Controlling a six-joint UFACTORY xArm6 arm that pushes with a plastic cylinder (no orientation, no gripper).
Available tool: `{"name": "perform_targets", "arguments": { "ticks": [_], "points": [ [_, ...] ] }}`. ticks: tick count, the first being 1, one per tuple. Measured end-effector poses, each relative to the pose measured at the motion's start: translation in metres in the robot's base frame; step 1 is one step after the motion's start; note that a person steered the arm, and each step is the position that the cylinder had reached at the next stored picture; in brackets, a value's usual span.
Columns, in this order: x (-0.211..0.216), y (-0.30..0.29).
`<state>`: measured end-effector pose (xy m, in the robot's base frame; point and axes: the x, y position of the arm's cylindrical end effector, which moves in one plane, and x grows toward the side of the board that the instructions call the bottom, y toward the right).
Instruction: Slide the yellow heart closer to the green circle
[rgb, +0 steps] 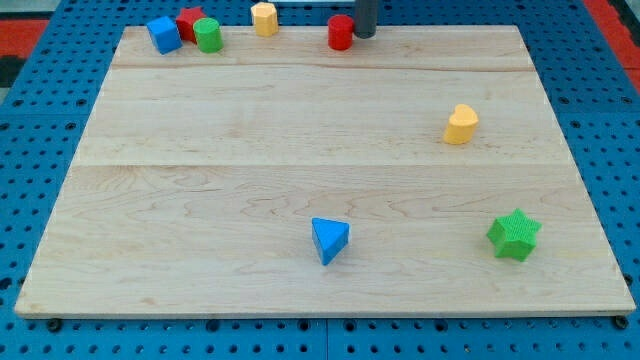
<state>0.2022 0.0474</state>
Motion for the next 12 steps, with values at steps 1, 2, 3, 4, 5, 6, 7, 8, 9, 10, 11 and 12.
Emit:
{"name": "perform_targets", "arguments": {
  "ticks": [1, 2, 3, 4, 5, 6, 7, 8, 9, 10, 11, 12],
  "points": [
    [-0.005, -0.057],
    [-0.009, -0.092],
    [0.018, -0.045],
    [0.044, 0.001],
    [0.061, 0.052],
    [0.106, 0.121],
    [0.151, 0.172],
    [0.186, 0.157],
    [0.186, 0.09],
    [0.195, 0.025],
    [0.202, -0.029],
    [0.179, -0.099]
  ]
}}
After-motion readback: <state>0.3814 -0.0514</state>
